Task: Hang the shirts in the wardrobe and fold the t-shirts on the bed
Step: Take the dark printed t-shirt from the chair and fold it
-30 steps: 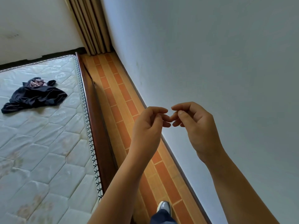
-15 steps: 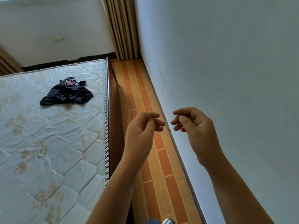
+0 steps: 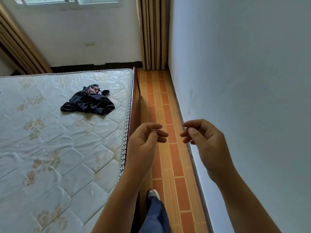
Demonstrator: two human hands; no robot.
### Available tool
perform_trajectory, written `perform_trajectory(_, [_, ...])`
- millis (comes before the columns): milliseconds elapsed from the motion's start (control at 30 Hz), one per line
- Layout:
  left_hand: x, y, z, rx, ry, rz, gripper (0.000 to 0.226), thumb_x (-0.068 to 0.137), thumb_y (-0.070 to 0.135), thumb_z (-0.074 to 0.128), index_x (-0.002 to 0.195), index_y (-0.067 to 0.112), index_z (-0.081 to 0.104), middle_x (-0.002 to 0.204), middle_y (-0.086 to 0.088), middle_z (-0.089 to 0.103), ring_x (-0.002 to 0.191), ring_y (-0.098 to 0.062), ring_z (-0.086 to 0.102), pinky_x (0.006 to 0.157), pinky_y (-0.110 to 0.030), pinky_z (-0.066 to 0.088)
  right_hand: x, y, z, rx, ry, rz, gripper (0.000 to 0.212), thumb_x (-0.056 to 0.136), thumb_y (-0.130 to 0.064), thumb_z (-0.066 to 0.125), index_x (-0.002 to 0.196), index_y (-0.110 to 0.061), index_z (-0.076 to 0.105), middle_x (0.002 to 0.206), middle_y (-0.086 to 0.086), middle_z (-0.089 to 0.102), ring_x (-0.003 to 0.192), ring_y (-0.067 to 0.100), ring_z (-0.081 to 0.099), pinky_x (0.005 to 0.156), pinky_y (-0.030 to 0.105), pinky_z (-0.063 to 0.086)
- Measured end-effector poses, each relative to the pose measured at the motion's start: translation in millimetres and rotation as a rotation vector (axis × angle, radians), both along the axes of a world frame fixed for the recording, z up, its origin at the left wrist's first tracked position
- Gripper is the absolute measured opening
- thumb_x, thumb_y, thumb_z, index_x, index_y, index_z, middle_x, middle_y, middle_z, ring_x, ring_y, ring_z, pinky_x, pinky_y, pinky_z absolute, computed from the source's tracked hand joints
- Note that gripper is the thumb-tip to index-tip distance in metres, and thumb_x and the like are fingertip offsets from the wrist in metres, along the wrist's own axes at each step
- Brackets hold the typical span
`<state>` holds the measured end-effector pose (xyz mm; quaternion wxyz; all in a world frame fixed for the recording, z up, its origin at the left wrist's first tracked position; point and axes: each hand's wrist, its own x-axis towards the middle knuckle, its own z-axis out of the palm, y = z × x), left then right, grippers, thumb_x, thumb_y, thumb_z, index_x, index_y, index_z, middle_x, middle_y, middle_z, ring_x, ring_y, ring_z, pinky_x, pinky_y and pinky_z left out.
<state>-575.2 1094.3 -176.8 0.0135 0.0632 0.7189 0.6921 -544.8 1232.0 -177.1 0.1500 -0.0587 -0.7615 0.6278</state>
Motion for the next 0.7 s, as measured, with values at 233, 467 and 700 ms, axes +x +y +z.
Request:
perform_trajectory(233, [-142,-31,12,0.046,0.04,0.088,0.027,0.094,-0.006,0.039,0.091,0.009,0.06,0.081,-0.01,0.068,0.066,-0.004,0.065,0.058,-0.008,0.045,-151,-33,17,0.05,0.03,0.107,0.024,0.095,-0.008,0.048,0.085,-0.027,0.058,0.076,-0.008,0.064,0.07,0.002,0.063,0.065,0.01,0.05])
perform_trajectory(467, [-253,-66,9,0.05,0.011,0.238,0.03,0.094,-0.007,0.039,0.085,0.013,0.06,0.076,-0.005,0.068,0.064,-0.002,0.064,0.057,-0.007,0.044,-270,-68,13,0.022,0.036,0.227,0.026,0.094,-0.005,0.048,0.085,-0.026,0.059,0.067,-0.023,0.065,0.071,0.002,0.064,0.061,0.009,0.048])
perform_trajectory(700, [-343,-70,-9,0.026,-0.069,0.255,0.031,0.093,-0.008,0.039,0.084,0.013,0.06,0.076,-0.006,0.068,0.062,0.0,0.062,0.057,-0.007,0.044,-370,-64,-5,-0.045,-0.021,0.238,0.028,0.094,0.0,0.046,0.084,-0.021,0.06,0.064,-0.018,0.066,0.066,0.002,0.063,0.059,0.009,0.047])
